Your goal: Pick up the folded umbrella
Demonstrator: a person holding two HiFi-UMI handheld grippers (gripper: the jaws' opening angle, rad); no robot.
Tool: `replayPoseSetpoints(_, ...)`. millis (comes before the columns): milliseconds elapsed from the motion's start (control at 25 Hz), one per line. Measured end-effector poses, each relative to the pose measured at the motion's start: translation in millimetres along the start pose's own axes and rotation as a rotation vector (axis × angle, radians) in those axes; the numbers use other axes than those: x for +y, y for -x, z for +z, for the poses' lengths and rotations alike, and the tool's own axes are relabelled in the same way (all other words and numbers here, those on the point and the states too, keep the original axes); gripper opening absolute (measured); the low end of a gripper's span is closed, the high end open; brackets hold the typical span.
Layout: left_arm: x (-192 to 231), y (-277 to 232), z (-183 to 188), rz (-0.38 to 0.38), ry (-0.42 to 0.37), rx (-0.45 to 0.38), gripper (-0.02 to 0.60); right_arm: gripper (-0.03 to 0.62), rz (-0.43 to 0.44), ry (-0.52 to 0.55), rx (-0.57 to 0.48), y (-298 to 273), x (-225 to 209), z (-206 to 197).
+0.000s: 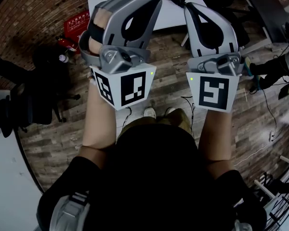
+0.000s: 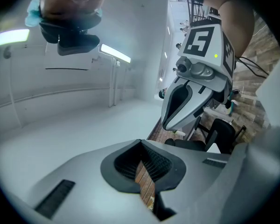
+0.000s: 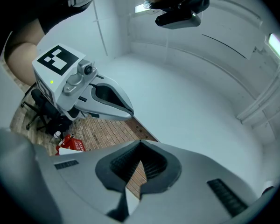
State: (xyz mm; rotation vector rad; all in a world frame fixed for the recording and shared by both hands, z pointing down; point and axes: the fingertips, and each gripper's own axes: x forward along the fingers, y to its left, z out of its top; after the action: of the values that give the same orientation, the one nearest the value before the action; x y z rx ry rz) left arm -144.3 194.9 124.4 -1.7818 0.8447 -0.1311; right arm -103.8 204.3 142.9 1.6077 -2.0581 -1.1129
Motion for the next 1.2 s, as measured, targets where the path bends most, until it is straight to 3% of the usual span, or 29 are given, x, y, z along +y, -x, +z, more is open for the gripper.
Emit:
replayPoseSetpoints(400,-3,-3,-3,-0.014,0.004,-0.033,0.012,0.028,-0.028,0.022,0.013,0,-2,0)
replayPoseSetpoints(1200,-22,-56,-34,-0.014,-0.014,-0.025,0.012,0.028,-0.049,0.004,-0.010,-33,-25,-49)
